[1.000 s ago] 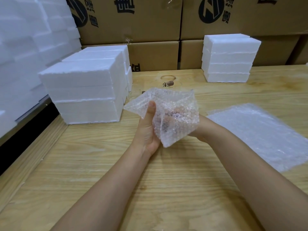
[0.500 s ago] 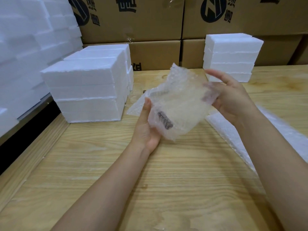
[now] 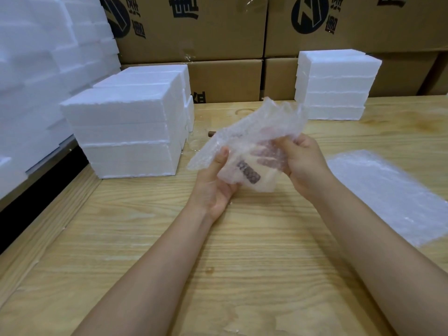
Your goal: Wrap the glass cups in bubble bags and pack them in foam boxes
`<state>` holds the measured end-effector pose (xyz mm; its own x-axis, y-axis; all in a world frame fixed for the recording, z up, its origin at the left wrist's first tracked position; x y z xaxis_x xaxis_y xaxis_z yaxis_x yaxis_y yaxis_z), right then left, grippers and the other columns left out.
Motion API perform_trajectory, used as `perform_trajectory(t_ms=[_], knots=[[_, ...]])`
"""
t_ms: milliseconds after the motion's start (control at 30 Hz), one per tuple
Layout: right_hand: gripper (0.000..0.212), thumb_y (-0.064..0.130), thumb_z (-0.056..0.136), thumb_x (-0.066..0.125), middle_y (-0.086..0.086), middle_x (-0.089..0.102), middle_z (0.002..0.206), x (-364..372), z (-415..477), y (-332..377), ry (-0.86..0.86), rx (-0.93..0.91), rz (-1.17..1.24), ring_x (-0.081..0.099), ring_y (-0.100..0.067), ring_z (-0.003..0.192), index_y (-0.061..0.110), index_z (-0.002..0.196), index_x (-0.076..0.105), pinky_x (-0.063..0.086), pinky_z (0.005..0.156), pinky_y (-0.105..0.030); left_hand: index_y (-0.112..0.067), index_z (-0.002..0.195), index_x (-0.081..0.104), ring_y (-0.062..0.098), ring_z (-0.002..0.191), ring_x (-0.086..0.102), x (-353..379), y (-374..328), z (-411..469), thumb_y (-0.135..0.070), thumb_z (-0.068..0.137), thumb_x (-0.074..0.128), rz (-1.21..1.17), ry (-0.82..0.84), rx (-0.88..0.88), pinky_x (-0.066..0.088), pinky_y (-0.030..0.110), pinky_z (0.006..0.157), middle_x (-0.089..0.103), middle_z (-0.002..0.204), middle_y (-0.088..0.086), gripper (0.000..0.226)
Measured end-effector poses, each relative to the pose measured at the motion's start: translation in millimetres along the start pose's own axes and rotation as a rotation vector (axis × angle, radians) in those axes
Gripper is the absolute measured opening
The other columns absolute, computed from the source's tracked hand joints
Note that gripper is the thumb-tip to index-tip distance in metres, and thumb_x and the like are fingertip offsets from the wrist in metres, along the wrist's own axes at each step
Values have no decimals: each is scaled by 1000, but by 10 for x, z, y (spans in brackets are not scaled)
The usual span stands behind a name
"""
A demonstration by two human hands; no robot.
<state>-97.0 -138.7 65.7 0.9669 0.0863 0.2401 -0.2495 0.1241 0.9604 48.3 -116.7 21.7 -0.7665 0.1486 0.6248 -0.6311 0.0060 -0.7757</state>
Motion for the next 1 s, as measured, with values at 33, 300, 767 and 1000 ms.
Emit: perform_trajectory(t_ms=[33,300,767,1000], knots=[[17,12,96,52,-12,73,87,-28,14,49,-15,-29,-10,71,-22,71,3,91,65,55,55,-27,-12,130,56,28,117,60,-16,-6,0,-48,45,91,45,-7,-6,47,47,99,62,129,13,98],[18,17,95,56,-16,63,80,-127,95,153,-33,-124,-75,58,-20,65,14,81,67,46,49,-22,-26,118,62,25,93,71,-135,-69,14,-55,73,71,409,-25,-104,60,41,67,69,116,6,55],[41,40,71,74,-11,71,107,-139,36,-28,464,78,-265,67,-23,104,9,98,75,55,86,-33,-34,77,61,19,61,60,-250,-277,91,-28,100,47,663,-259,94,49,29,54,67,75,1,28],[26,17,95,53,3,74,77,-174,92,-133,277,90,-190,71,-9,72,18,80,75,56,63,-23,-32,77,54,25,69,43,-179,-341,58,-29,100,48,784,-251,257,39,40,63,52,76,9,24]])
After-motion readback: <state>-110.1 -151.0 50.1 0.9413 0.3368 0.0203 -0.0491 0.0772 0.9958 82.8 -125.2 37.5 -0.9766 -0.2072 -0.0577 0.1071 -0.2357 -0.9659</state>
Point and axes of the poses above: each hand's wrist, its own z-axis towards the middle knuckle, its own x-axis out of the palm, y = z × x, the point moved 7 cm from there along z, towards the middle knuckle
